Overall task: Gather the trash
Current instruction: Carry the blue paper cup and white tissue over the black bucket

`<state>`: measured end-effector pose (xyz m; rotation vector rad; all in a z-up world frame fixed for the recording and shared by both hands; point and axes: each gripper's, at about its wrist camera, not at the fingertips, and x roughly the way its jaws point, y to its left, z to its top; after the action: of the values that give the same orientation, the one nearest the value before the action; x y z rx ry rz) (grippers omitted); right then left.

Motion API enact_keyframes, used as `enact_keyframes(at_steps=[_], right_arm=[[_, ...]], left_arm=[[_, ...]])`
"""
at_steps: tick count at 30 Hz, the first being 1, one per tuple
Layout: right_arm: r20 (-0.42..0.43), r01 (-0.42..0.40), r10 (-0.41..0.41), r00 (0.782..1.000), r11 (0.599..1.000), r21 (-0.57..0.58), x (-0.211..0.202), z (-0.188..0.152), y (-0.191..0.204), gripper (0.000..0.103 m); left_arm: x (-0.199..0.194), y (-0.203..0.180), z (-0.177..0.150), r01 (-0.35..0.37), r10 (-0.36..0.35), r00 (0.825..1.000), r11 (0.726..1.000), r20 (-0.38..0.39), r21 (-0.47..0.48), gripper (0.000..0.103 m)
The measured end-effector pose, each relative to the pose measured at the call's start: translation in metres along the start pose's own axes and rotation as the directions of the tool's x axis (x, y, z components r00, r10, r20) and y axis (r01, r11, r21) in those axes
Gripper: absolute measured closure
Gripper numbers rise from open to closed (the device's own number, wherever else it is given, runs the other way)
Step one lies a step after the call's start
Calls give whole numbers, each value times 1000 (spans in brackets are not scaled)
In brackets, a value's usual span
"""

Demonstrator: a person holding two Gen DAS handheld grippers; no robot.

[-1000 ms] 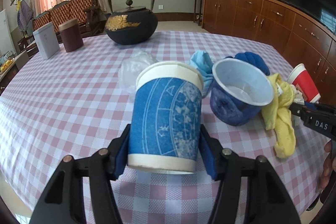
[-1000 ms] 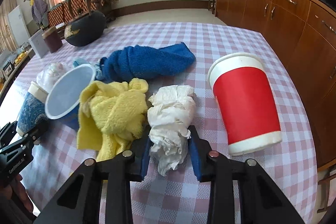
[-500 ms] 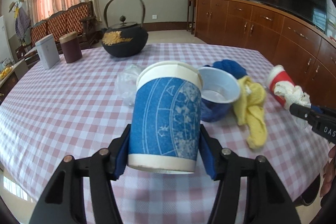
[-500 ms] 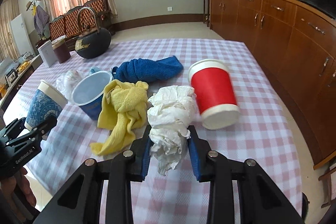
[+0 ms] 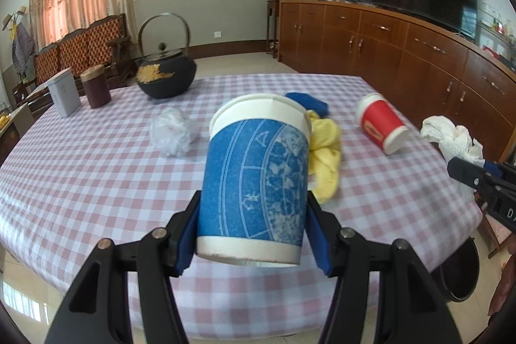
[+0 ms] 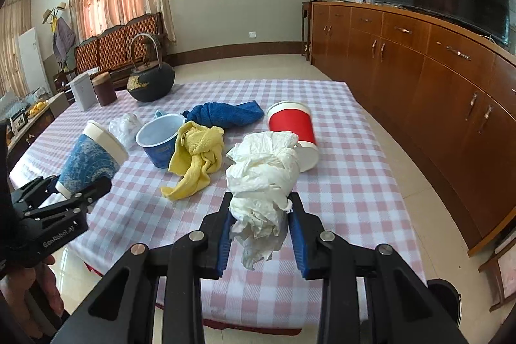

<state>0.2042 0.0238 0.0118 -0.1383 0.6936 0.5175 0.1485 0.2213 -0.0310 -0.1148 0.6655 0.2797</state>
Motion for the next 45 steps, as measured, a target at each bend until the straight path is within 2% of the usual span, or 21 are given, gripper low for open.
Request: enact_keyframes(at_steps=[14, 25, 34, 45], right_arm=[[42, 66, -69, 997, 995, 68, -60, -23, -45, 69], [47, 131, -138, 989, 983, 133, -94, -40, -87, 69], [50, 195, -207, 977, 964, 182, -121, -53, -122, 69], [32, 257, -272, 962, 937, 237, -147, -74, -172, 69]], left_arm=[[-24, -68, -2, 95, -98, 995, 992, 28, 80, 43], [-33, -121, -2, 174, -180, 983, 973, 31, 150, 44], [-38, -168, 0, 239, -250, 968, 949, 29, 205, 44], [-44, -224, -9, 322, -333, 943, 907, -8, 273, 44]])
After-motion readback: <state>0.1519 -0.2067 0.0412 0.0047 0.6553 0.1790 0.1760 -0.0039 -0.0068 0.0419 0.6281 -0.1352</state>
